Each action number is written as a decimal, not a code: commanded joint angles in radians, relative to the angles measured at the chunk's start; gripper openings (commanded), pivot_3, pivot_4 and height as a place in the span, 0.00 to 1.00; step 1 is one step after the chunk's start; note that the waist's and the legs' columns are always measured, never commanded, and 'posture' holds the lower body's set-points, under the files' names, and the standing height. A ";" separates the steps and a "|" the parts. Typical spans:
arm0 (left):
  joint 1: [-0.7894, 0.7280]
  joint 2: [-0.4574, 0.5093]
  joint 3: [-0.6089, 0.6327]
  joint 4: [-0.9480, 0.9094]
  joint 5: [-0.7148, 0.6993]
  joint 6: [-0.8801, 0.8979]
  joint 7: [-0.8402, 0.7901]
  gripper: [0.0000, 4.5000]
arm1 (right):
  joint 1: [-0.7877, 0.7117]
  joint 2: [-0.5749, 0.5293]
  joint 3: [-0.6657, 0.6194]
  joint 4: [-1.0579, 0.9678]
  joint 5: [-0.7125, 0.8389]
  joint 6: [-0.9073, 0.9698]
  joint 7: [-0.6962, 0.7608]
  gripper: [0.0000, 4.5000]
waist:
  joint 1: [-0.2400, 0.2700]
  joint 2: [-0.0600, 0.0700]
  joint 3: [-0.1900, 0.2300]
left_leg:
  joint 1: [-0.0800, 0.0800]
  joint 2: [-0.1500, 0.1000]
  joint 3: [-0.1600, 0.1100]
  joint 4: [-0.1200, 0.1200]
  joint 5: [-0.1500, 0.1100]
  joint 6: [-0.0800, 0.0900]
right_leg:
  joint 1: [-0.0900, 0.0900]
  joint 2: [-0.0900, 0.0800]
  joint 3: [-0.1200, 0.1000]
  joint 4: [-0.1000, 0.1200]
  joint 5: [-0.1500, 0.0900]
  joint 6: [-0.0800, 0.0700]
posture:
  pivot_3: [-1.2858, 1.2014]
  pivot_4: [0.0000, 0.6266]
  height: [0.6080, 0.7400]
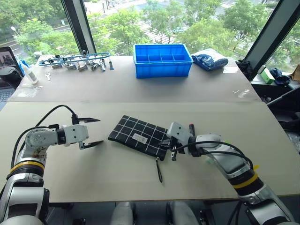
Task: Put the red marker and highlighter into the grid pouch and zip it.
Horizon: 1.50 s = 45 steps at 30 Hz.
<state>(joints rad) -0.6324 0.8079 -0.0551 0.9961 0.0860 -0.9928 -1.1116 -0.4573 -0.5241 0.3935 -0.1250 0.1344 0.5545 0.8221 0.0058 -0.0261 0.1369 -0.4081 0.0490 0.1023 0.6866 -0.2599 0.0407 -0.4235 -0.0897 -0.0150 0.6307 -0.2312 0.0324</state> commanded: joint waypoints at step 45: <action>-0.247 -0.029 -0.309 0.263 0.457 -0.330 0.621 0.61 | 0.073 -0.018 -0.081 -0.097 0.015 0.087 -0.005 0.00 | 0.005 0.000 0.000 | 0.001 0.000 0.000 0.000 0.000 0.000 | 0.000 0.000 0.000 0.001 0.000 0.000 | 0.52 0.24 1.00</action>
<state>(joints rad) -0.8630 0.7774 -0.3582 1.2498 0.5505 -1.3169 -0.4881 -0.3918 -0.5303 0.3343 -0.2023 0.1426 0.6239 0.8219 0.0113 -0.0263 0.1368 -0.4079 0.0485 0.1028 0.6867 -0.2599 0.0408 -0.4234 -0.0901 -0.0153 0.6314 -0.2311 0.0326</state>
